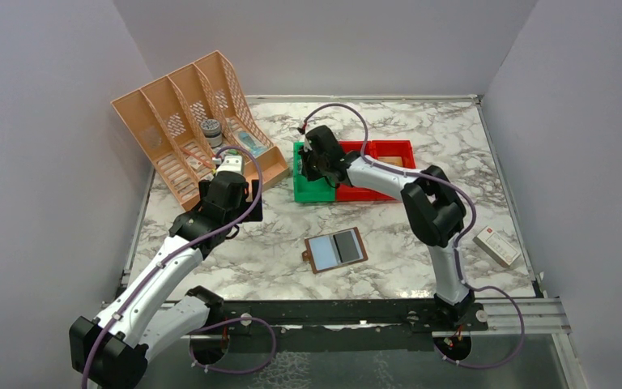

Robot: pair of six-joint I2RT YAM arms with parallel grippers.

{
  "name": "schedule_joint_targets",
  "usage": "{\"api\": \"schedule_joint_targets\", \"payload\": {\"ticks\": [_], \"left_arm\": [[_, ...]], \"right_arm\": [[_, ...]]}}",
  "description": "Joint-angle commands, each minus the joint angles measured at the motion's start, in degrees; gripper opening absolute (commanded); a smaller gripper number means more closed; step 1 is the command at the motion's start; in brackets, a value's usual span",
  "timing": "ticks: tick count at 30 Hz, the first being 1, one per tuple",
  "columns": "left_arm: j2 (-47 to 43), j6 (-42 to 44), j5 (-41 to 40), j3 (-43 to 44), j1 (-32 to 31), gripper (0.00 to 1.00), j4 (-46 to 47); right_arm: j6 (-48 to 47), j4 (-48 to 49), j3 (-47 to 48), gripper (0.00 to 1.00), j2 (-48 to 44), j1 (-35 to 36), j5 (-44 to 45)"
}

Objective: Take the credit cards out of the card holder

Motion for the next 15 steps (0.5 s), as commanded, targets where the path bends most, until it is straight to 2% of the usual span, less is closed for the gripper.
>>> {"api": "schedule_joint_targets", "payload": {"ticks": [1,15], "left_arm": [[-0.3,0.6,0.9,0.0,0.3,0.99,0.3],[-0.1,0.6,0.9,0.1,0.4,0.99,0.4]], "right_arm": [[3.4,-3.7,4.1,0.01,3.7,-0.4,1.9],[3.9,-1.9,6.5,0.03,8.2,-0.4,6.4]]}}
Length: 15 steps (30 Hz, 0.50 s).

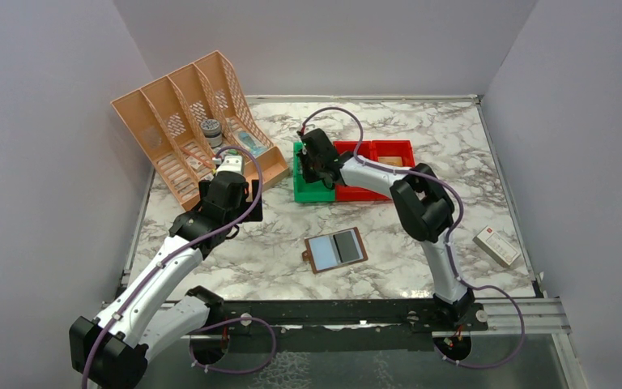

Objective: Take the credit cards out of the card holder

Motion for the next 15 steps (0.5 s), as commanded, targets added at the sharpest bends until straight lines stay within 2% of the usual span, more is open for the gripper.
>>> {"api": "schedule_joint_targets", "payload": {"ticks": [1,15], "left_arm": [[0.0,0.6,0.9,0.1,0.3,0.99,0.3],[0.1,0.6,0.8,0.0,0.3,0.99,0.3]], "right_arm": [[0.9,1.4,1.7,0.03,2.2,-0.4,3.8],[1.5,6.5,2.3,0.05,3.9,-0.4,7.9]]}}
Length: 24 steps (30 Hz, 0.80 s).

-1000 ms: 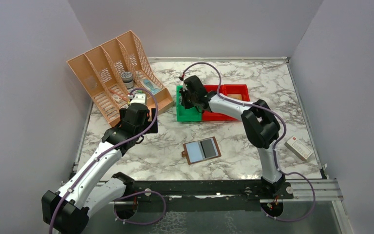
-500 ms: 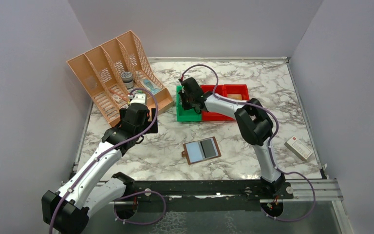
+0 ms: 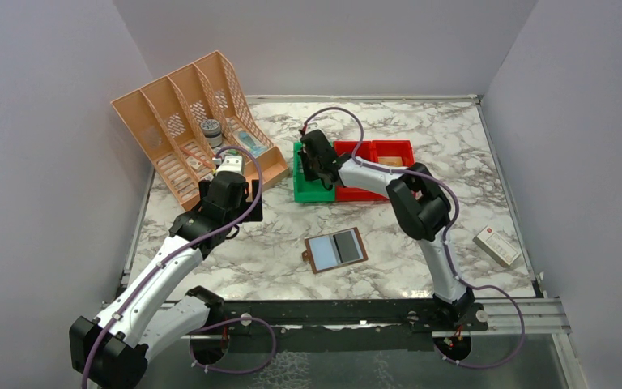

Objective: Take the credit cards out of the card holder

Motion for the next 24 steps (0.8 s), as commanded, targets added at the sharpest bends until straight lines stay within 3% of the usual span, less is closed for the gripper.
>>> {"api": "schedule_joint_targets", "payload": {"ticks": [1,9,17,21,24], "left_arm": [[0.1,0.6,0.8,0.0,0.3,0.99,0.3],[0.1,0.6,0.8,0.1,0.3,0.99,0.3],[0.1,0.8,1.0,0.1,0.3,0.99,0.4],[0.2,0.9,0.6,0.0,0.3,0.99,0.3],[0.2,0.7,-0.2,-0.1,0.4,0.99,0.0]], "right_arm": [[1.0,2.8,2.4,0.05,2.0,-0.4,2.5],[3.7,0.7,2.5,0.07,-1.0,-0.4,-0.8],[2.6,2.4,-5.4,0.15,-14.4,-0.4,-6.3],[2.3,4.5,-13.7,0.53,-24.6,-0.4,-10.1],[1.9,7.5,-21.7,0.66,-33.7,-0.4,-9.4]]}}
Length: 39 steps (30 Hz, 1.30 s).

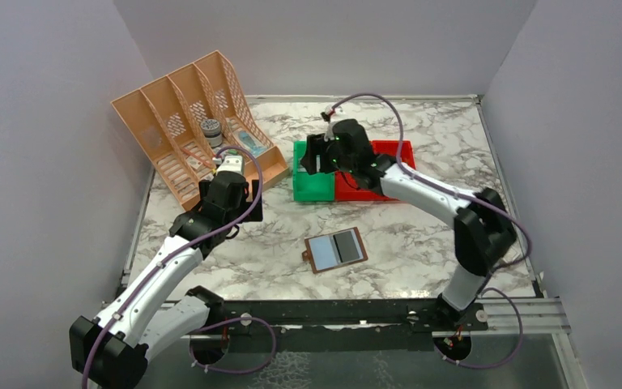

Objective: Take the credit cards out of the card holder

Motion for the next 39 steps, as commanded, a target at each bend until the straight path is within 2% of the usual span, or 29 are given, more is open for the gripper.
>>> {"api": "schedule_joint_targets", "payload": {"ticks": [1,5,7,10,14,18,20,24,27,28,30,31,34,36,39], "left_arm": [[0.3,0.6,-0.2,-0.1,0.4,0.99,0.1],[0.6,0.7,2.7,0.1,0.7,0.99,0.2],[0.5,0.6,6.6,0.2,0.8,0.99,1.0],[-0.2,0.3,13.7,-1.4,1.0,0.99,4.1],[-1.2,-6.0,20.9,-3.1,1.0,0.99,7.5],[0.3,-13.1,36.8,-7.7,0.9,0.87,18.5],[2.8,-16.3,41.6,-8.4,0.2,0.81,21.9],[5.0,-21.0,38.5,-10.3,-5.6,0.79,27.5],[7.0,-23.9,33.9,-10.2,-10.8,0.78,31.5],[7.9,-24.8,32.1,-9.8,-12.7,0.77,32.6],[10.1,-26.7,29.1,-9.4,-16.4,0.76,34.6],[11.2,-27.8,27.5,-9.2,-18.1,0.74,35.2],[13.4,-30.7,22.5,-10.0,-23.4,0.71,37.3],[14.5,-32.8,19.6,-11.3,-26.2,0.69,39.3],[15.3,-35.3,15.8,-13.7,-29.1,0.64,44.1]], "right_arm": [[-0.6,4.7,-9.8,0.69,-12.5,-0.2,-1.5],[1.7,2.9,-18.9,0.84,-21.6,-0.3,1.7],[5.2,3.2,-24.7,0.93,-26.6,-0.4,-0.6],[9.1,6.5,-34.7,0.96,-32.6,-0.5,-6.4],[16.7,11.8,-46.2,0.97,-39.4,-0.5,-9.9],[21.2,20.4,-57.5,0.97,-45.9,-0.5,-11.3],[21.9,21.6,-60.6,0.97,-49.1,-0.4,-10.5],[24.3,20.1,-63.7,0.95,-53.8,-0.5,-6.6],[24.7,11.1,-60.9,0.89,-54.7,-0.5,-4.7],[23.8,9.0,-60.2,0.86,-54.4,-0.5,-4.3],[22.5,5.1,-58.8,0.71,-53.4,-0.5,-2.4],[21.7,3.4,-58.2,0.67,-52.8,-0.5,-1.5],[17.7,-0.1,-55.7,0.61,-52.3,-0.5,-1.5],[14.7,1.6,-56.3,0.59,-52.7,-0.5,-3.4],[12.5,0.8,-55.8,0.50,-53.0,-0.5,-4.1]]}}
